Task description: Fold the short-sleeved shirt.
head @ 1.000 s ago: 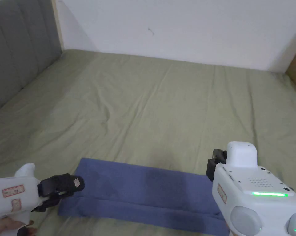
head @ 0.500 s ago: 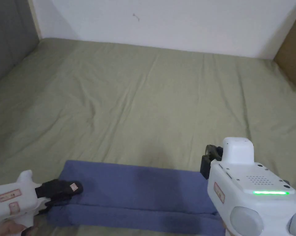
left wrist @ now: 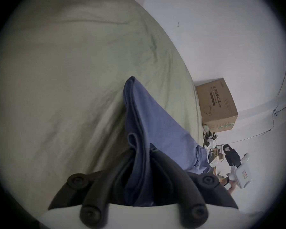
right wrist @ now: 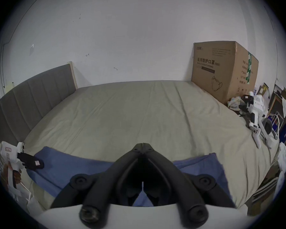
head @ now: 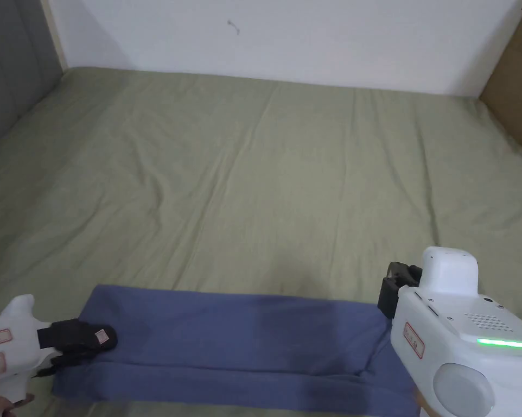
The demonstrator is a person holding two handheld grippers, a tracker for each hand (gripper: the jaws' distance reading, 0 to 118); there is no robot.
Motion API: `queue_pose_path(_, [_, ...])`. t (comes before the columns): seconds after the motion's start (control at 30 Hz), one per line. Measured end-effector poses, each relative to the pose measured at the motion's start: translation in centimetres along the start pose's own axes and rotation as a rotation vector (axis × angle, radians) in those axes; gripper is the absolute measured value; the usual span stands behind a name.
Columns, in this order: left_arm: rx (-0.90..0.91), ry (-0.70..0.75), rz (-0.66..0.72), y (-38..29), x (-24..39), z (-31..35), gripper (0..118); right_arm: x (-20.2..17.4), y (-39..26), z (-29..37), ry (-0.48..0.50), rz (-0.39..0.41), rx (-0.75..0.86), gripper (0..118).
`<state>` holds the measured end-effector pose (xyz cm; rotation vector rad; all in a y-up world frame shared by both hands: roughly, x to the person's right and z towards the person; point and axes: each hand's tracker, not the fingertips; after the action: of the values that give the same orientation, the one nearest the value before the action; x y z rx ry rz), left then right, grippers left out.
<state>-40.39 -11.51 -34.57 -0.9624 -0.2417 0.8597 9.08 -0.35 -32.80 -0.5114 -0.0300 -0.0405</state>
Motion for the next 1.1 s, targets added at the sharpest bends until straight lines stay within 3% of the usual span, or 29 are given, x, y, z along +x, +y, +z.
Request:
queue_pose_path(0.17, [0.026, 0.051, -0.021, -0.1, 2.3, 1.2, 6, 1.5, -0.1, 0.4, -0.003, -0.038, -0.001, 0])
queue_pose_path(0.47, [0.061, 0.243, -0.441, -2.2, 17.7, 0.3, 6, 4.9, -0.5, 1.4, -0.006, -0.101, -0.013, 0])
queue_pose_path(0.73, [-0.061, 0.188, -0.846, -9.3, 29.6, -8.6, 6, 8.6, -0.8, 2.6, -0.018, -0.155, -0.008, 0])
queue_pose_path(0.83, [-0.128, 0.170, -0.917, -12.6, 31.3, -12.7, 6, 10.4, -1.0, 2.8, -0.018, -0.209, -0.013, 0])
queue_pose_path(0.93, [-0.220, 0.121, -0.863, -14.9, 31.5, -16.1, 7, 11.9, -1.3, 2.9, -0.044, -0.232, -0.016, 0])
queue_pose_path(1.0, [-0.236, 0.096, -0.857, -15.8, 31.1, -17.5, 15, 12.6, -1.5, 2.9, -0.051, -0.242, -0.018, 0])
queue_pose_path(1.1, [-0.229, 0.072, -0.778, -16.1, 30.6, -18.9, 80, 13.1, -1.9, 2.9, -0.068, -0.234, -0.024, 0])
